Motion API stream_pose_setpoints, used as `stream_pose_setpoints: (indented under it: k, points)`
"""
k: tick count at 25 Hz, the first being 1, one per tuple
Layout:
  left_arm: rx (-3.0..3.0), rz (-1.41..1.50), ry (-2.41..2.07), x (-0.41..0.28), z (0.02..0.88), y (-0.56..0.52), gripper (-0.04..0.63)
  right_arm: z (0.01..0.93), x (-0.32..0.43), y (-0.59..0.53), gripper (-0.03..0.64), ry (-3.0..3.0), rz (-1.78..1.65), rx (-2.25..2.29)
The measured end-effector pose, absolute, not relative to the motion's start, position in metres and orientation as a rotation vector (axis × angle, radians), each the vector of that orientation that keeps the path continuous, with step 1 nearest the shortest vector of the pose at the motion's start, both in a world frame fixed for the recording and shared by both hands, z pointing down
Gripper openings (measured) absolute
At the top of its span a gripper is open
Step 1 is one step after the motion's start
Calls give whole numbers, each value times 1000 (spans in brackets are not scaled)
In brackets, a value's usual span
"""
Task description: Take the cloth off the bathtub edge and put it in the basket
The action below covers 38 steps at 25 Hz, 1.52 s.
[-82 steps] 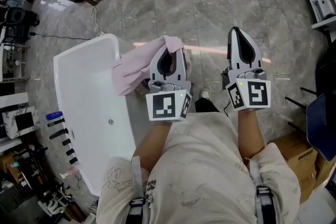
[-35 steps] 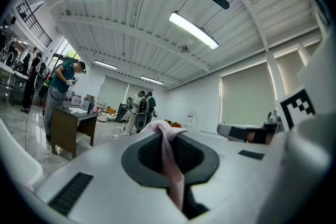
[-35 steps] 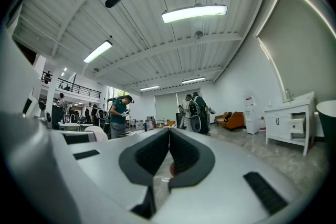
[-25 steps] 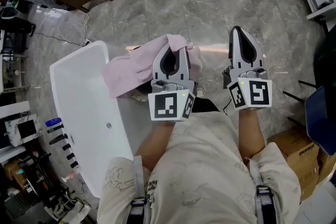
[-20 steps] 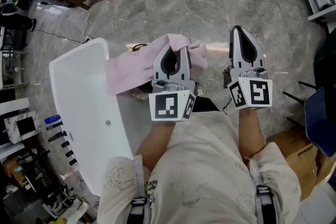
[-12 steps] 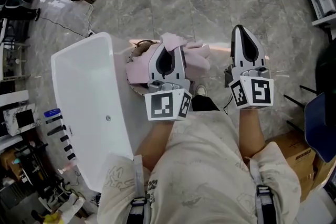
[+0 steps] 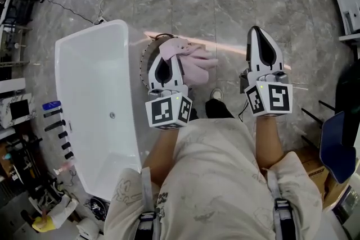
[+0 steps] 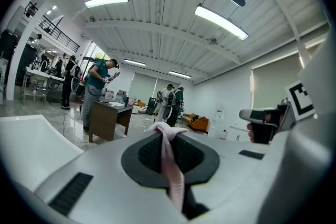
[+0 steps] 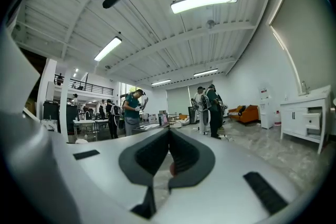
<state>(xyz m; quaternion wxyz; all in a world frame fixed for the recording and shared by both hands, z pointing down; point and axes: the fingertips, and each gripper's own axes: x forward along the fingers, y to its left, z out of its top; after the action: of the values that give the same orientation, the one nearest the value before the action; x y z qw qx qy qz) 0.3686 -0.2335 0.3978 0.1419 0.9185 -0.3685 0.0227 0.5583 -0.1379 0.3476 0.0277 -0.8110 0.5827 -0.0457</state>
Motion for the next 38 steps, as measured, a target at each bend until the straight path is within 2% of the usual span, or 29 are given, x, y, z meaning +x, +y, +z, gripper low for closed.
stream_pose_setpoints:
  k: [10, 17, 27, 32, 38]
  points:
    - [2603, 232, -1097, 317, 457, -273, 14, 364, 505, -185, -11, 1937, -184, -2469]
    - [2549, 519, -988, 315, 550, -300, 14, 374, 489, -202, -11, 1975, -218, -2476]
    - [2450, 1102, -814, 311, 693, -290, 14, 376, 489, -205, -11, 1983, -219, -2502]
    - [2290, 1244, -773, 301, 739, -280, 14, 379, 491, -201, -11, 1974, -227, -2523]
    - [2221, 1330, -766, 286, 754, -273, 22, 375, 489, -196, -11, 1968, -221, -2534]
